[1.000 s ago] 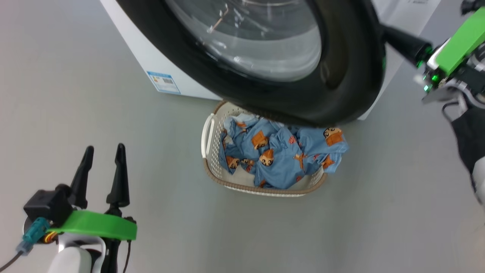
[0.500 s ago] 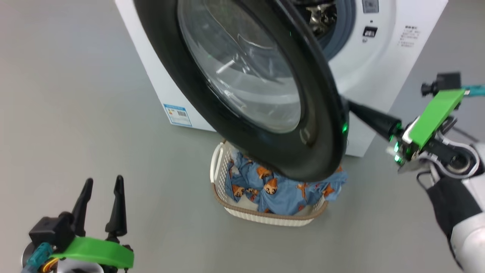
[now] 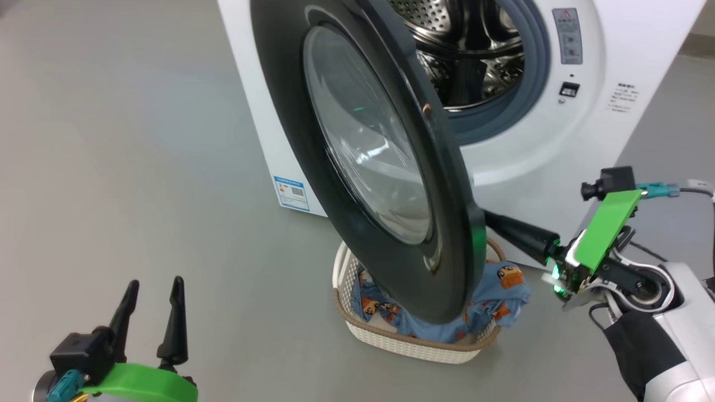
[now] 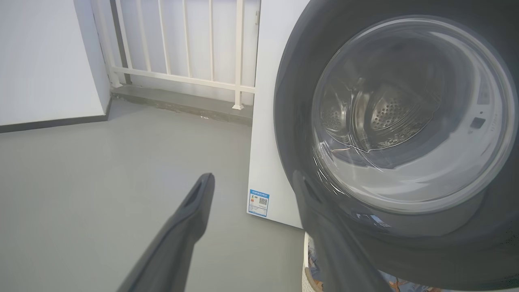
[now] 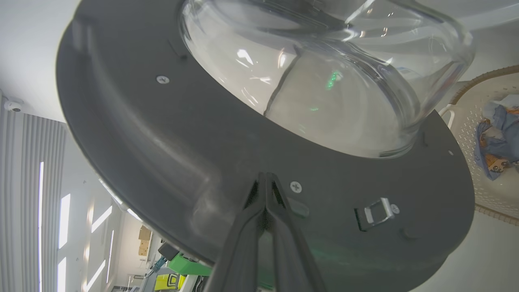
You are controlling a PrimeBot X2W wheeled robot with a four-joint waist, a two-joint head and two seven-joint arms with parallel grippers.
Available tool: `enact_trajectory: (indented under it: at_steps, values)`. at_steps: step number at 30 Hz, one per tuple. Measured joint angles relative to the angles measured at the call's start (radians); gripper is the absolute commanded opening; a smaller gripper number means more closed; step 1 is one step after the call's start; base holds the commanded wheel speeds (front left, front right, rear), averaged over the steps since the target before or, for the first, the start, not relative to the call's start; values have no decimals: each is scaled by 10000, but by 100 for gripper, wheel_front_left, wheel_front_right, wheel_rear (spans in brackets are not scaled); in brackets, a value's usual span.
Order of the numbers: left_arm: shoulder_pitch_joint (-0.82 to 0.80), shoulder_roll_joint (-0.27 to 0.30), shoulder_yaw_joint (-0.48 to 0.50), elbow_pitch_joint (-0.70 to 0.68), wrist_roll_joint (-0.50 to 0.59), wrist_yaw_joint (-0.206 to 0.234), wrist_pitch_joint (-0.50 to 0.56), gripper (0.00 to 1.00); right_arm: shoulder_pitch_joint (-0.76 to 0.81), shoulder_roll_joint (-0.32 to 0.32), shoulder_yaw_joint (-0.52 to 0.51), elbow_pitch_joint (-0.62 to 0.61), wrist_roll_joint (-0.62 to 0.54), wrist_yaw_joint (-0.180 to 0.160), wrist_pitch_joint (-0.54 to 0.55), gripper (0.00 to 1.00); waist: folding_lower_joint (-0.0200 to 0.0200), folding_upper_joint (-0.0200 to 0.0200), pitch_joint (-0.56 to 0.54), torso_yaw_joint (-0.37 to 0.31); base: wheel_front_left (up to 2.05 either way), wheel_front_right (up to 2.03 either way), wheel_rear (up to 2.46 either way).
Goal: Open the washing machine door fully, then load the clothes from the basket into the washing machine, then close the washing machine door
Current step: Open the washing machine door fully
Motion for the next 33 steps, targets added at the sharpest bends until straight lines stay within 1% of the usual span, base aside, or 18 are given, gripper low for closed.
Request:
enact_trajectory:
  at_steps: [12,19,24,33]
  values:
    - [36,56,-12,23,73,0,0,100,351,322,311,-242,4,0,328,0,0,0,-273,813,0,0,0]
    - [35,58,-17,44,73,0,0,100,352,583,504,-376,4,0,366,0,0,0,-270,1119,0,0,0]
    - [35,56,-12,59,73,0,0,100,352,627,522,-383,2,0,366,0,0,0,-257,1190,0,0,0]
    - [35,48,15,59,73,0,0,100,352,650,500,-391,2,0,407,0,0,0,-247,1053,0,0,0]
